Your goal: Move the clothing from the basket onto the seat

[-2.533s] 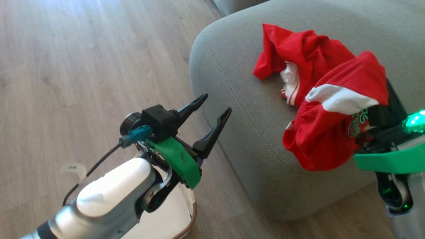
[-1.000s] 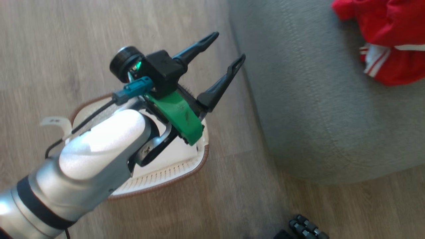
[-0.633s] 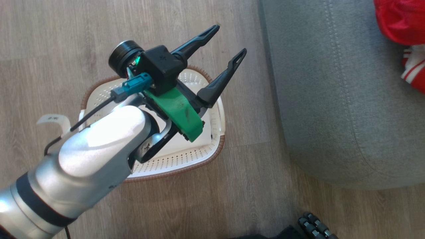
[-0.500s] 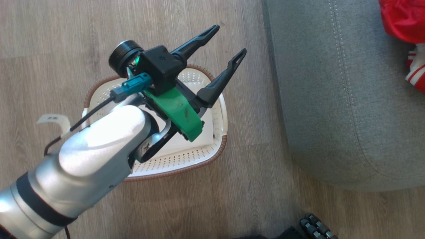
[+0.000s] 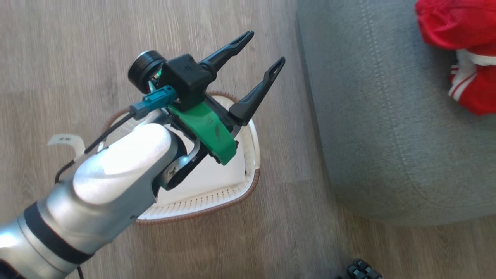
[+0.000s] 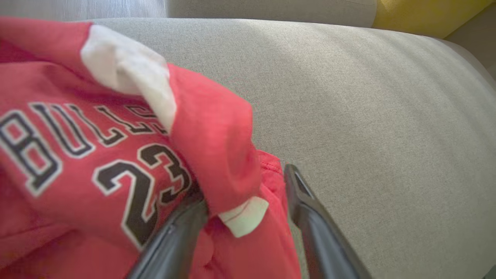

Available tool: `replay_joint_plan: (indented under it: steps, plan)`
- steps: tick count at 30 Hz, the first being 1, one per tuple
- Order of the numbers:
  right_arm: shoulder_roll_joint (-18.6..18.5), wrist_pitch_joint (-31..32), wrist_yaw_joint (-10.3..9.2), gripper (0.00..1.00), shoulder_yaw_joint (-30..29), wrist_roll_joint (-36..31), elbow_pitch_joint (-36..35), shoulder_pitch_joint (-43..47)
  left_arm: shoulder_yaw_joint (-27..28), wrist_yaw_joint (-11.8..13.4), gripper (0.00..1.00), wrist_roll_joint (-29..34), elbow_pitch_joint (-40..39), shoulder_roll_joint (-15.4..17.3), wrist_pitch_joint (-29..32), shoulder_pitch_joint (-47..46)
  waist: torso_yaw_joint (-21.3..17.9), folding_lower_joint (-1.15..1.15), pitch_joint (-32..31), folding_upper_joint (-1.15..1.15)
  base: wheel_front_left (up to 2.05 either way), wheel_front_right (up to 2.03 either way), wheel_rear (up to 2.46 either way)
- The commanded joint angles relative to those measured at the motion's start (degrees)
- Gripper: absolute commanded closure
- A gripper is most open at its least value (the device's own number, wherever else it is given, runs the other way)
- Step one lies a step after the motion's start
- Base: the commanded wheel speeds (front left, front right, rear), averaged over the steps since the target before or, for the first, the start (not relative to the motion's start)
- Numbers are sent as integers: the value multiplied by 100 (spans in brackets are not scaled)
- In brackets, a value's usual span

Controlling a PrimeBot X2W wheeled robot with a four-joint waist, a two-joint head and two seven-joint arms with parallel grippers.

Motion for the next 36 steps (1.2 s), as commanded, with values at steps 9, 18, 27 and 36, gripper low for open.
replay_joint_plan:
  steps: [9,18,27,36]
  plan:
    - [-329,362,-2,0,661,737,-545,484,205,53,0,-216,51,107,-227,300,-292,0,-992,0,0,0,0]
    - [-620,-622,-2,0,961,1289,-1613,1010,385,282,0,-457,98,261,-426,844,-374,0,-1672,0,0,0,0]
    - [-758,-1149,-2,0,717,1329,-2480,1618,609,465,0,-621,53,414,-559,1331,-182,0,-2210,0,0,0,0]
    - [-346,-1629,-2,0,-195,1075,-3371,2502,812,674,0,-680,-33,576,-616,1754,154,0,-2550,0,0,0,0]
